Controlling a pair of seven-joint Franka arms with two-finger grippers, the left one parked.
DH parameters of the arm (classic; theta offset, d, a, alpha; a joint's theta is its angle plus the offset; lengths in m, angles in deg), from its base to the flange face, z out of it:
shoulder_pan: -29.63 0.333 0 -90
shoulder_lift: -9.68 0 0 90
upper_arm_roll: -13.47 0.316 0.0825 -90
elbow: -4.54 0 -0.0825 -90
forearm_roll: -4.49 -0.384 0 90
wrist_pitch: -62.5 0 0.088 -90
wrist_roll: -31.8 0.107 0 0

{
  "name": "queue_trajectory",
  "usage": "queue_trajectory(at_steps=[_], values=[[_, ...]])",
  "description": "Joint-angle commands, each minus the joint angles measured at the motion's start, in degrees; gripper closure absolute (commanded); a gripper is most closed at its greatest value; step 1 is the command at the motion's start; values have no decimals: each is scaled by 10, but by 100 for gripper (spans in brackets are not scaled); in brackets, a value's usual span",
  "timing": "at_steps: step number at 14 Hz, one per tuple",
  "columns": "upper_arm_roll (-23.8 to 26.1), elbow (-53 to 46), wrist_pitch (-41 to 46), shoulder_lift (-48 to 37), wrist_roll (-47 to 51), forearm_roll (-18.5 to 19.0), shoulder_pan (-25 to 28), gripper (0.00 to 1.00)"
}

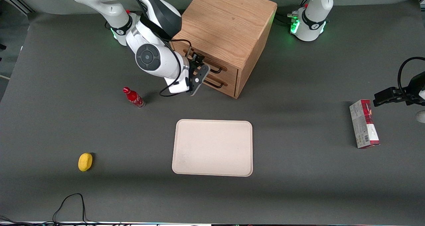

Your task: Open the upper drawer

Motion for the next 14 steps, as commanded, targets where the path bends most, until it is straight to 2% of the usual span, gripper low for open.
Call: queue_trajectory(at_steps=[1,2,5,7,10,14], values=[[2,1,-12,6,-8,13,3,0],[2,1,-18,7,-8,17,2,0],[0,-12,-19,16,-11,69,-4,0],[-4,-38,-17,26,-11,83,-11,0],[-37,-99,-13,70,-35,128,-18,0],[-91,-169,6,99,-51,131,-20,0]])
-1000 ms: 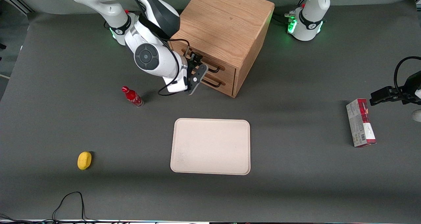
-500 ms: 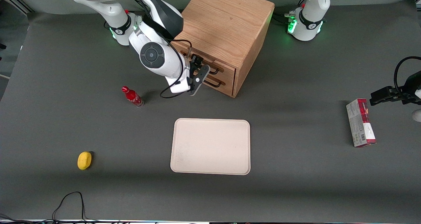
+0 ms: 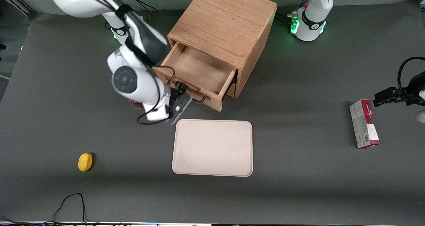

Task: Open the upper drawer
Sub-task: 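Pull the handle outward from the cabinet with the right gripper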

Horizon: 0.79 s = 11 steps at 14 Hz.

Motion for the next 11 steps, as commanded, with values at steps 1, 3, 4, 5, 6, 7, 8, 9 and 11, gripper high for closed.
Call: queue_trajectory(at_steps=[1,3,4,5,6,7,8,9,11], values=[[-26,-71,27,32,-9,16,2,0],[-32,-83,31,39,-9,16,2,0],[-32,-85,30,39,-9,16,2,0],[-33,-85,31,35,-7,19,2,0],[-32,-88,30,32,-3,40,3,0],[-30,-102,31,30,-2,74,3,0],[-29,-119,33,31,-10,98,2,0],[-33,-130,42,30,-15,103,0,0],[-35,-184,44,31,-15,104,-4,0]])
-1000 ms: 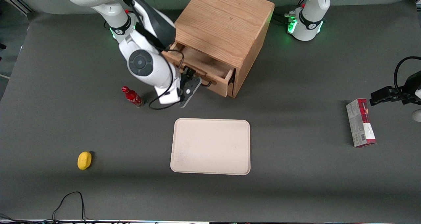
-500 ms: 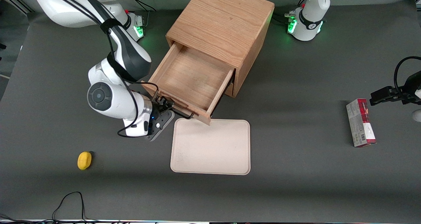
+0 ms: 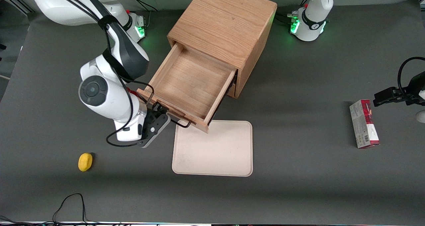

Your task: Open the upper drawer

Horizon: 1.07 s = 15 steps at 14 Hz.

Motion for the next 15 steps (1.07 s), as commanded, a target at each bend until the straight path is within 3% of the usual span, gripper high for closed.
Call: queue_trajectory(at_steps=[1,4,7,10,15], values=[[-15,-95,24,6,-11,17,0,0],[-48,-105,88,-20,-4,3,-4,0],[-152,-75,184,-77,36,-98,-3,0],[-209,71,193,-193,81,-101,-2,0],[-219,293,139,-391,195,-77,-5,0]])
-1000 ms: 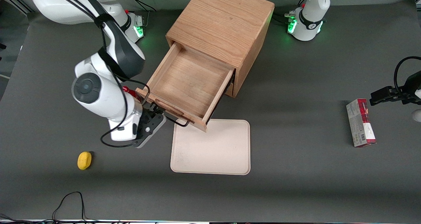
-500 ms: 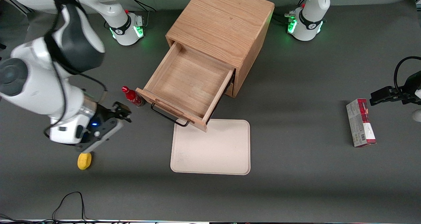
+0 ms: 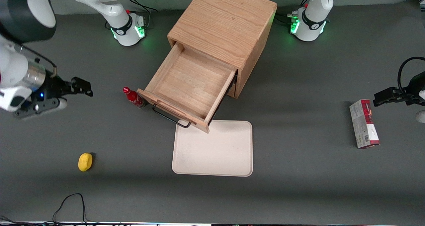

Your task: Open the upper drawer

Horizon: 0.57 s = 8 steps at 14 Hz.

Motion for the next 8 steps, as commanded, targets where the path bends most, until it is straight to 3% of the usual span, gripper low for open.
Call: queue_trajectory(at_steps=[1,3,8], values=[[-9,157,-41,-144,50,7,3,0],[-31,194,-49,-186,52,8,2,0],[-44,188,-50,-170,54,8,-3,0]])
